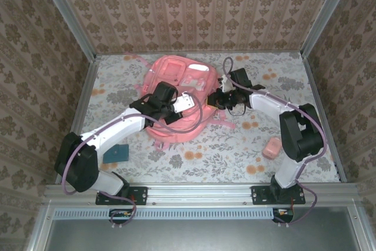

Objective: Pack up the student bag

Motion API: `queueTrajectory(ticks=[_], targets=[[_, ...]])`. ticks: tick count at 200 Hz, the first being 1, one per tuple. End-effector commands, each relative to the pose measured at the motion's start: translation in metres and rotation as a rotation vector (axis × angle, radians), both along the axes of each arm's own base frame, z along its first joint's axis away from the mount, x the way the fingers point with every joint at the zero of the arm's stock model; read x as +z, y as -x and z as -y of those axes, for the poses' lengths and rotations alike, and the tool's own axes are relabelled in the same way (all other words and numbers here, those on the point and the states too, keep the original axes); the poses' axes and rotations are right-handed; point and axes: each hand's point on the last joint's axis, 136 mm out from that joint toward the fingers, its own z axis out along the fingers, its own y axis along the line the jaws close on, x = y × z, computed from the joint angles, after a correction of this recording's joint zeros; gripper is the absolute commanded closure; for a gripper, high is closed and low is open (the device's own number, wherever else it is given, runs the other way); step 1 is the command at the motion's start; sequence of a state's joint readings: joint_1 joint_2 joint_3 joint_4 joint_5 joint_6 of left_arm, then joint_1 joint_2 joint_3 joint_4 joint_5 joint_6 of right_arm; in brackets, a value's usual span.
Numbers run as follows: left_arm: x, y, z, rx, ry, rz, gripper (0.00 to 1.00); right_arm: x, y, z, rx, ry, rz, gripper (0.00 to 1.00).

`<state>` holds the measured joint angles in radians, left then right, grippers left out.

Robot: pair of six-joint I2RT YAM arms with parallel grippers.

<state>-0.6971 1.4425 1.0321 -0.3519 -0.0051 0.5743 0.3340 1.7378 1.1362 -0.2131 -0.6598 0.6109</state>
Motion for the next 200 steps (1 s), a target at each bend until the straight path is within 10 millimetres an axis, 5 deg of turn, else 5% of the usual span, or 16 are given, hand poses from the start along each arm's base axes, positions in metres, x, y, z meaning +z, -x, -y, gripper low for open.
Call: queueTrajectory(ticks=[1, 89, 146, 176, 200], targets=[[0.028, -0.023, 0.015, 0.051, 0.074, 0.080, 1.00, 0.012, 0.025, -0.011, -0.005, -0.051, -0.048, 0.87], [0.031, -0.029, 0.036, 0.130, 0.186, 0.035, 1.00, 0.007, 0.090, -0.066, -0.015, -0.148, -0.055, 0.84], [0.035, -0.017, 0.034, 0.095, 0.227, 0.031, 1.00, 0.031, 0.075, 0.003, -0.233, 0.003, 0.032, 0.48], [0.037, -0.006, 0.034, 0.059, 0.265, 0.029, 1.00, 0.042, 0.057, 0.031, -0.348, -0.007, 0.007, 0.46], [0.037, -0.001, 0.034, 0.044, 0.283, 0.027, 1.00, 0.054, 0.041, 0.023, -0.355, -0.059, -0.004, 0.46]])
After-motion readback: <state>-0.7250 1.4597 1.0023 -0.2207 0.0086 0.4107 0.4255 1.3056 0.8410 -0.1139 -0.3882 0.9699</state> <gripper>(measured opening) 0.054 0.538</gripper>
